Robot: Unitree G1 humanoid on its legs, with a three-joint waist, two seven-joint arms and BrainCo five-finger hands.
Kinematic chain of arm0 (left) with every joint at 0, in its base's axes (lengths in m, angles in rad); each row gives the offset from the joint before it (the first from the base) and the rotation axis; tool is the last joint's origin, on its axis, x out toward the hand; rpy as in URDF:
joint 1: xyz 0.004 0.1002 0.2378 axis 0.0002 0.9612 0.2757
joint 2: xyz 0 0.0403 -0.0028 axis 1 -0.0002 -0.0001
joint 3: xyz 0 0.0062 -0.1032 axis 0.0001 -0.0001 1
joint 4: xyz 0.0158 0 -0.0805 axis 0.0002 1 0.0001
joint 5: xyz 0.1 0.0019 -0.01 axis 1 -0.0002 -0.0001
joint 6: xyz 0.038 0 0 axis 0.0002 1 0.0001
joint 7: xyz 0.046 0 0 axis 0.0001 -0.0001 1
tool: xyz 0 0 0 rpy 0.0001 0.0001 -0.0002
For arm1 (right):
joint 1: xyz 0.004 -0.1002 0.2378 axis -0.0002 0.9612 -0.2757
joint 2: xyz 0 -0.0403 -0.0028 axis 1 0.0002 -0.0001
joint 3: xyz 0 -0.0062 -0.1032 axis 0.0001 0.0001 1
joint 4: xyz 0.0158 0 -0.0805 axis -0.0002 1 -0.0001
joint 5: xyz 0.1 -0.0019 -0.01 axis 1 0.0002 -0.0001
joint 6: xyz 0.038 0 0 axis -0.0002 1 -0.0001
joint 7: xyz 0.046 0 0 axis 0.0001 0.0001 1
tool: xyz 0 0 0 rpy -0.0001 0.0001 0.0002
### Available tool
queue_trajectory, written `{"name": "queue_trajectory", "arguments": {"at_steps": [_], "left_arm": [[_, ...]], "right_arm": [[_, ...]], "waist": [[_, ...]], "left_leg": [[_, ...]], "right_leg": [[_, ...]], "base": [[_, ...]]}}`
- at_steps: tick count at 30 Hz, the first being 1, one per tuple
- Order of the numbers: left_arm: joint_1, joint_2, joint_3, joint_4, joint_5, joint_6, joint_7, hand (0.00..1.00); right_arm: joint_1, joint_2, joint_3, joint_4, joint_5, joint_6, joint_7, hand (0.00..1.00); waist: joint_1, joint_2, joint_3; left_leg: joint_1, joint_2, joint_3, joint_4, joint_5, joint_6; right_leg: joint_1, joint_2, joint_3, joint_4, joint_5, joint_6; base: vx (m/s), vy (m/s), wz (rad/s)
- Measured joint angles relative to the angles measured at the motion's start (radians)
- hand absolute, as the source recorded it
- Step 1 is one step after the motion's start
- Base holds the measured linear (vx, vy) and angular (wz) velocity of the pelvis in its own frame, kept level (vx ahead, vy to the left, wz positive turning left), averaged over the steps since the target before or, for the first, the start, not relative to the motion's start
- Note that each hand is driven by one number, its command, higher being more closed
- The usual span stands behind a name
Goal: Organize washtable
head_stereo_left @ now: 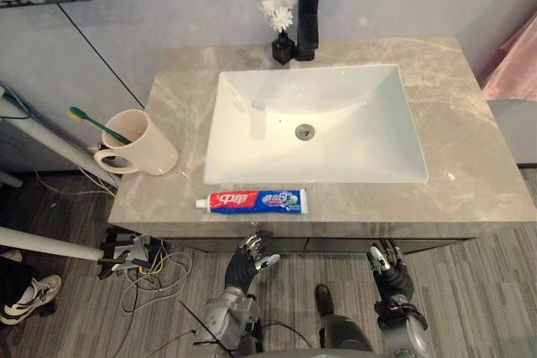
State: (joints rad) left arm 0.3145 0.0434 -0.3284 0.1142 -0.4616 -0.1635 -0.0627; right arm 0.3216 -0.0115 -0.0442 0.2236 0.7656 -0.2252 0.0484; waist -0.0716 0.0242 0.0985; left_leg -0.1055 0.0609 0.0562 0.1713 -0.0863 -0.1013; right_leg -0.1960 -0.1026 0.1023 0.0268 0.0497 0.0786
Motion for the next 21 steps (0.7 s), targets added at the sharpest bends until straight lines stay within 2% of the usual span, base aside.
{"name": "queue_trajectory", "arguments": {"at_steps": [2, 3, 4, 5, 6, 8, 9, 10, 11, 12, 13, 14, 15, 16, 17, 18, 19, 20, 21], "left_arm": [[-0.022, 0.000, -0.018, 0.000, 0.000, -0.001, 0.000, 0.00], [-0.044, 0.002, -0.023, 0.000, -0.001, -0.002, 0.000, 0.00], [-0.048, 0.006, -0.023, -0.001, -0.003, -0.010, 0.000, 0.00], [-0.048, 0.012, -0.023, -0.001, -0.005, -0.013, 0.000, 0.00], [-0.046, 0.024, -0.016, -0.002, -0.010, -0.019, 0.001, 0.00], [-0.042, 0.025, 0.009, -0.002, -0.010, -0.020, 0.004, 0.00], [-0.037, 0.023, 0.028, -0.002, -0.010, -0.021, 0.007, 0.00], [-0.036, 0.023, 0.053, -0.002, -0.004, -0.021, 0.019, 0.00], [-0.034, 0.021, 0.065, -0.002, 0.004, -0.021, 0.026, 0.00], [-0.031, 0.016, 0.088, -0.003, 0.006, -0.022, 0.036, 0.00], [-0.033, 0.014, 0.109, -0.002, 0.006, -0.020, 0.047, 0.00], [-0.031, 0.009, 0.119, -0.002, 0.006, -0.019, 0.048, 0.00], [-0.029, -0.021, 0.139, -0.005, 0.011, -0.019, 0.047, 0.00], [-0.029, -0.026, 0.148, -0.003, 0.012, -0.019, 0.047, 0.00], [-0.034, -0.027, 0.151, -0.004, 0.015, -0.019, 0.049, 0.00], [-0.027, -0.032, 0.162, -0.007, 0.022, -0.019, 0.051, 0.00], [-0.026, -0.039, 0.171, -0.007, 0.022, -0.019, 0.054, 0.00], [-0.023, -0.050, 0.183, -0.018, 0.022, -0.019, 0.065, 0.00], [-0.021, -0.056, 0.187, -0.028, 0.021, -0.020, 0.067, 0.00]], "right_arm": [[-0.019, -0.006, -0.015, 0.002, 0.000, -0.007, 0.001, 0.00], [-0.033, 0.007, -0.030, 0.016, 0.000, -0.012, 0.000, 0.00], [-0.034, 0.013, -0.033, 0.022, 0.000, -0.012, 0.000, 0.00], [-0.032, 0.024, -0.031, 0.023, 0.000, -0.011, 0.000, 0.00], [-0.026, 0.050, -0.031, 0.023, -0.001, -0.012, -0.002, 0.00], [-0.014, 0.074, -0.026, 0.025, 0.000, -0.012, -0.003, 0.00], [-0.003, 0.077, -0.019, 0.032, 0.001, -0.012, -0.005, 0.00], [0.003, 0.078, -0.016, 0.039, 0.000, -0.012, -0.007, 0.00], [0.005, 0.078, -0.015, 0.043, 0.000, -0.012, -0.008, 0.00], [-0.001, 0.077, -0.001, 0.042, 0.000, -0.013, -0.010, 0.00], [-0.002, 0.072, 0.016, 0.032, -0.002, -0.013, -0.009, 0.00], [-0.002, 0.064, 0.024, 0.027, -0.009, -0.013, -0.005, 0.00], [-0.019, 0.045, 0.026, 0.026, -0.025, -0.012, -0.002, 0.00], [-0.028, 0.047, 0.030, 0.028, -0.030, -0.012, -0.003, 0.00], [-0.032, 0.046, 0.040, 0.033, -0.036, -0.012, -0.003, 0.00], [-0.044, 0.038, 0.055, 0.043, -0.047, -0.011, -0.003, 0.00], [-0.046, 0.032, 0.065, 0.046, -0.053, -0.009, -0.003, 0.00], [-0.068, 0.023, 0.087, 0.045, -0.063, -0.009, -0.003, 0.00], [-0.082, 0.016, 0.095, 0.055, -0.069, -0.009, -0.003, 0.00]], "waist": [[-0.003, 0.007, -0.006], [-0.008, -0.009, -0.009], [-0.009, -0.032, -0.017], [-0.011, -0.043, -0.022], [-0.021, -0.060, -0.027], [-0.024, -0.069, -0.029], [-0.025, -0.060, -0.024], [-0.027, -0.051, -0.019], [-0.025, -0.040, -0.012], [-0.009, -0.049, -0.013], [-0.004, -0.052, -0.005], [0.000, -0.046, -0.008], [0.008, -0.033, -0.010], [0.009, -0.035, 0.002], [0.011, -0.033, 0.007], [0.032, -0.047, 0.007], [0.040, -0.047, 0.006], [0.052, -0.041, -0.002], [0.060, -0.034, -0.007]], "left_leg": [[0.005, 0.000, 0.008, 0.006, -0.052, -0.002], [0.015, -0.017, 0.049, -0.012, -0.082, 0.027], [0.022, -0.030, 0.093, -0.019, -0.083, 0.029], [0.025, -0.041, 0.117, -0.021, -0.084, 0.032], [0.032, -0.060, 0.156, -0.024, -0.089, 0.046], [0.040, -0.072, 0.214, -0.027, -0.104, 0.072], [0.044, -0.062, 0.248, -0.022, -0.113, 0.088], [0.042, -0.038, 0.268, -0.005, -0.116, 0.123], [0.039, -0.023, 0.276, 0.006, -0.116, 0.134], [0.029, 0.000, 0.303, 0.033, -0.115, 0.136], [0.024, -0.003, 0.307, 0.055, -0.117, 0.132], [0.029, 0.002, 0.304, 0.036, -0.110, 0.127], [0.043, 0.021, 0.314, -0.007, -0.095, 0.129], [0.048, 0.021, 0.314, -0.011, -0.091, 0.130], [0.065, 0.018, 0.300, -0.005, -0.090, 0.129], [0.082, 0.011, 0.293, 0.001, -0.090, 0.128], [0.082, 0.010, 0.290, 0.001, -0.089, 0.126], [0.062, 0.008, 0.272, -0.008, -0.082, 0.116], [0.044, 0.011, 0.258, -0.015, -0.065, 0.110]], "right_leg": [[-0.001, 0.000, 0.013, 0.000, 0.012, 0.019], [-0.005, -0.017, 0.035, 0.000, 0.021, 0.036], [-0.014, -0.034, 0.059, 0.000, 0.025, 0.042], [-0.021, -0.043, 0.073, 0.001, 0.028, 0.046], [-0.033, -0.058, 0.105, 0.007, 0.033, 0.051], [-0.047, -0.058, 0.144, 0.012, 0.038, 0.043], [-0.055, -0.056, 0.108, 0.017, 0.017, 0.000], [-0.058, -0.049, 0.024, 0.056, 0.016, -0.041], [-0.060, -0.042, -0.016, 0.104, 0.022, -0.045], [-0.087, -0.034, -0.114, 0.215, -0.013, -0.030], [-0.120, -0.041, -0.157, 0.265, 0.013, -0.015], [-0.118, -0.033, -0.159, 0.248, 0.031, 0.001], [-0.092, -0.014, -0.163, 0.226, 0.018, 0.025], [-0.095, -0.016, -0.169, 0.304, -0.040, 0.001], [-0.077, -0.023, -0.196, 0.435, -0.137, -0.025], [-0.032, -0.028, -0.225, 0.413, -0.163, -0.020], [-0.014, -0.027, -0.237, 0.380, -0.162, -0.019], [0.034, -0.021, -0.252, 0.267, -0.162, -0.019], [0.062, -0.014, -0.264, 0.164, -0.130, -0.009]], "base": [[-0.14, 0.225, -0.23], [-0.17, 0.284, -0.37], [-0.14, 0.243, -0.44], [-0.11, 0.163, -0.63], [-0.15, 0.190, -0.80], [-0.12, 0.157, -0.84], [-0.03, 0.101, -0.75], [0.00, 0.083, -0.66], [0.08, 0.036, -0.56], [0.09, 0.036, -0.50], [0.08, 0.027, -0.45], [0.07, -0.019, -0.28], [0.06, -0.051, -0.07], [0.09, -0.093, 0.16], [0.08, -0.073, 0.20], [0.08, -0.089, 0.13], [0.02, -0.072, 0.10], [0.00, -0.074, 0.25], [0.00, -0.061, 0.40]]}}
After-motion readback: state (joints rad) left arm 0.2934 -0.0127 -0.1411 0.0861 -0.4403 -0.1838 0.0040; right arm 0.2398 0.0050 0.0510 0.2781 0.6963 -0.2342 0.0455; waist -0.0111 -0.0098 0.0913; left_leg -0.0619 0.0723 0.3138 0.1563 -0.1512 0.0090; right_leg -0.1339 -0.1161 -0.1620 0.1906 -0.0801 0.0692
